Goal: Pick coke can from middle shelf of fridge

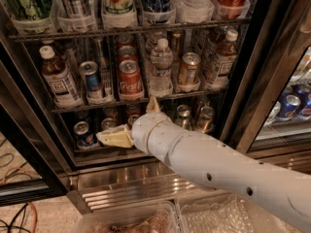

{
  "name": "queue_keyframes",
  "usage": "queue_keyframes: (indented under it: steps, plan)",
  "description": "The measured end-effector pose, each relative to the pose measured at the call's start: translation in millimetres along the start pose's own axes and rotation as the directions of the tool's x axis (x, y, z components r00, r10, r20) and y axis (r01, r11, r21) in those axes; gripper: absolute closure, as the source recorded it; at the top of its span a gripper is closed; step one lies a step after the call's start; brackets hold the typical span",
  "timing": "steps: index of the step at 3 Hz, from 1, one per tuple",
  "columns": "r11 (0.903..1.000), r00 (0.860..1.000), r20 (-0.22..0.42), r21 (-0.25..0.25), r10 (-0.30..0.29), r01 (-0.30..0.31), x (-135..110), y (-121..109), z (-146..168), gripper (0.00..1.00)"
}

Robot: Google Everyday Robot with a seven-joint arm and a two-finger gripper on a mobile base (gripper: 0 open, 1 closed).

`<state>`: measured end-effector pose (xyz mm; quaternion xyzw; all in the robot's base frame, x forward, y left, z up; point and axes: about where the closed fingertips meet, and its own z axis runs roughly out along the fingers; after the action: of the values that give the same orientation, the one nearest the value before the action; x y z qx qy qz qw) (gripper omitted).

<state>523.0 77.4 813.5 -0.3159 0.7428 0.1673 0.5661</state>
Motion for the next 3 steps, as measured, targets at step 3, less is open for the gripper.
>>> queue_keyframes:
  steps: [3]
  plan:
    - [0.9962, 0.999, -0.001, 0.079, 0.036, -0.035, 2, 3, 19, 0.0]
